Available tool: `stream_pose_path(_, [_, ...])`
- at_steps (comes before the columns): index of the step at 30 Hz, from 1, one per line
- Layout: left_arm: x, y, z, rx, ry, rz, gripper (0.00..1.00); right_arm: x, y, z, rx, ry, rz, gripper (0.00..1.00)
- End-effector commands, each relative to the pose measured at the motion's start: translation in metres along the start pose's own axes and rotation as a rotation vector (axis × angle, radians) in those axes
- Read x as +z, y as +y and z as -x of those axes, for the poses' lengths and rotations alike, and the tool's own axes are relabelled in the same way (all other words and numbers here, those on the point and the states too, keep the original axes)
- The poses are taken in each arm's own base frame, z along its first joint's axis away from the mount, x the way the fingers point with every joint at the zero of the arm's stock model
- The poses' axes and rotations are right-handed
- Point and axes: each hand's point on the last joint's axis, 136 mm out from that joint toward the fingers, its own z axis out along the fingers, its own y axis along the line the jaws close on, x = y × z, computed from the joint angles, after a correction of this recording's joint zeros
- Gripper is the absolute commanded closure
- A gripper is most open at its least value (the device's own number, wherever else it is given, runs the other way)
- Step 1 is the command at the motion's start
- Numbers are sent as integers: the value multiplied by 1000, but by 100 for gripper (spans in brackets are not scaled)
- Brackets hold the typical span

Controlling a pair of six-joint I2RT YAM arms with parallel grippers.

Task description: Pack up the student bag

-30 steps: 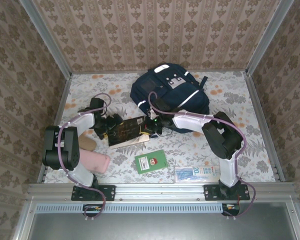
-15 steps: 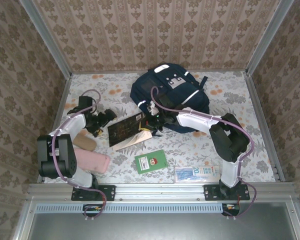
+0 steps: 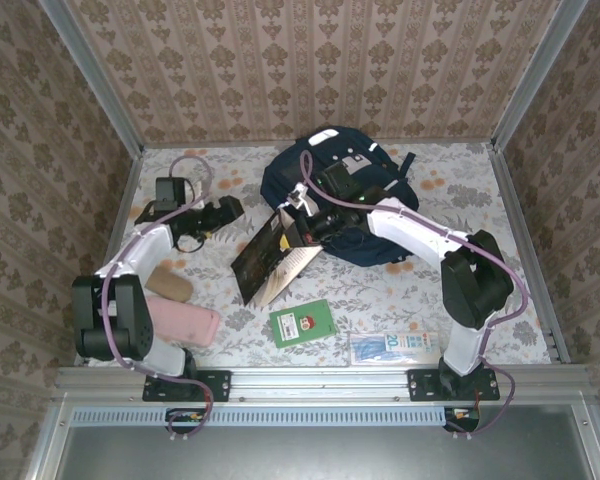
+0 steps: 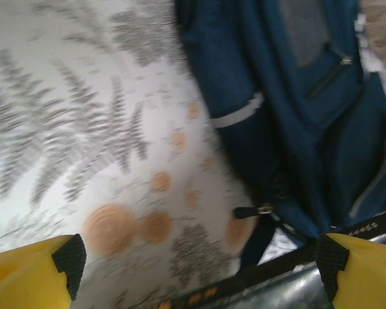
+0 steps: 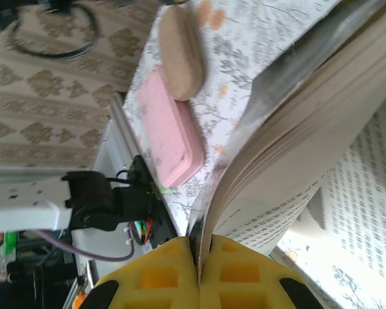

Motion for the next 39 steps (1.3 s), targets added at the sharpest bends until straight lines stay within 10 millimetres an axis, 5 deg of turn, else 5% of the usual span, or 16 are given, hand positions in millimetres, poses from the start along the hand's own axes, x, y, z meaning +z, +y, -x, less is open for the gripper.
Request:
stream_pose_path(1, [15,-44,11,94,29,-224,6,-21,33,21,-116,-9,196,100])
stream_pose_path(8, [36,-83,11,111,105,-503,6,-39,34,36,-92,-22,291,100])
stream_pose_path(21, [54,-129,-12,11,236,-782,9,-61,-21,63,49,-166,260,100])
stream_pose_path(28, [68,-111,-12,-128,251,-843,18,-75,-40,70,75,-222,234,100])
stream_pose_path(32, [75,-82,-4,-190,190,-771,0,-77,-43,65,80,-226,239,100])
stream_pose_path(39, [80,-36,-11,-147,141,-420,0,-87,-69,66,158,-301,217,100])
